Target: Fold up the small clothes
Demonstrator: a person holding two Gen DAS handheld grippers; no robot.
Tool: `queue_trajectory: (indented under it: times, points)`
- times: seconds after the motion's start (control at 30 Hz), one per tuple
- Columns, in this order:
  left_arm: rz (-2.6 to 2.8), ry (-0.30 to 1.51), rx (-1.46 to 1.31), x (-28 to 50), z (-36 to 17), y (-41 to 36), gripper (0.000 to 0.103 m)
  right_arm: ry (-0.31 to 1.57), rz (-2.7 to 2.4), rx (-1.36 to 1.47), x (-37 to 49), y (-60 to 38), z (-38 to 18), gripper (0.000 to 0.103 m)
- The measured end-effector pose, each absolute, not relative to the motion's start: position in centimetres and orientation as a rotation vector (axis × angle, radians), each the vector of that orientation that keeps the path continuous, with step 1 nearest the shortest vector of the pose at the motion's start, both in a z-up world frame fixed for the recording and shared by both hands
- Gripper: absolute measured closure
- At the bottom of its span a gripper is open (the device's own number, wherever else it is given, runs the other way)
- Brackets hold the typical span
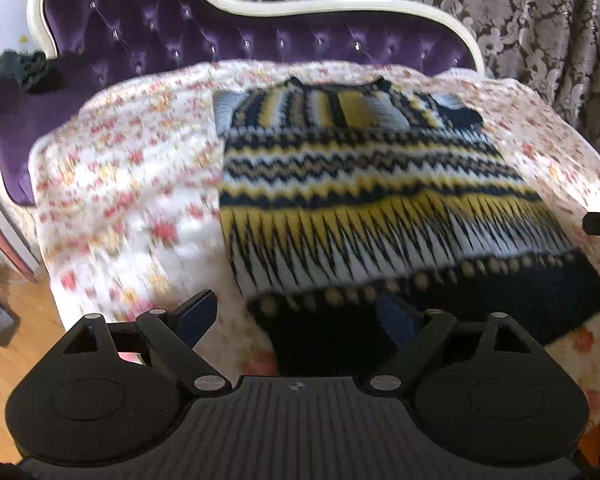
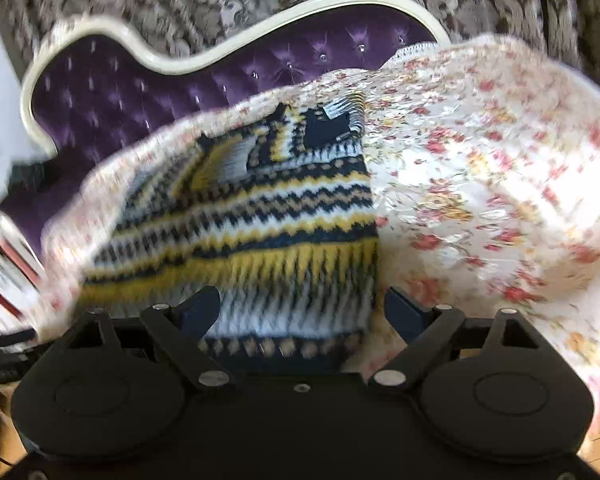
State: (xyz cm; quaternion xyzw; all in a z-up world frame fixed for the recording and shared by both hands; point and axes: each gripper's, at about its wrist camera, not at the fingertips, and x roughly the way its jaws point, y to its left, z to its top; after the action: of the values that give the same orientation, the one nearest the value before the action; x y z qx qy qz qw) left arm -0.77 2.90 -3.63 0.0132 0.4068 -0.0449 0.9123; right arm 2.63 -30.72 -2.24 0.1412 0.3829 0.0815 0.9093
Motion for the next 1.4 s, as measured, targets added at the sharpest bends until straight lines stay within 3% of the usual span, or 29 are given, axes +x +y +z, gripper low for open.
queue_trajectory:
  times: [0.4, 0.97, 1.1, 1.13, 1.23, 1.3, 1.37, 1.4]
  points:
    - [-0.135, 0.907, 0.001, -1.5, -5.5, 1.7, 0.016, 0.941, 0.212, 0.147, 1.4, -26.9, -3.5, 0.008]
    - [-0.189, 0.921, 0.002, 0.6, -6.1, 1.1, 0.016, 0.977, 0.313, 0.351, 4.3, -27.9, -5.7, 0.007]
    - [-0.228, 0.928, -0.003, 0.1, -6.0, 1.5, 0.017, 0.976, 0.325, 0.340, 4.1, -28.0, -5.6, 0.012]
    - [-0.237, 0.930, -0.005, 0.0, -6.0, 1.6, 0.018, 0.976, 0.323, 0.332, 3.9, -28.1, -5.5, 0.017]
    - [-0.244, 0.932, 0.010, -0.3, -5.9, 1.7, 0.027, 0.985, 0.316, 0.306, 3.6, -28.5, -5.4, 0.033]
    - [-0.243, 0.931, 0.017, -0.3, -5.8, 1.7, 0.042, 0.989, 0.308, 0.297, 3.5, -28.9, -5.3, 0.040]
    - [-0.224, 0.927, 0.007, -0.3, -5.8, 1.9, 0.070, 0.991, 0.300, 0.293, 3.4, -29.2, -5.3, 0.049]
    - [-0.210, 0.925, -0.002, -0.2, -5.8, 2.1, 0.076, 0.992, 0.293, 0.290, 3.4, -29.3, -5.3, 0.054]
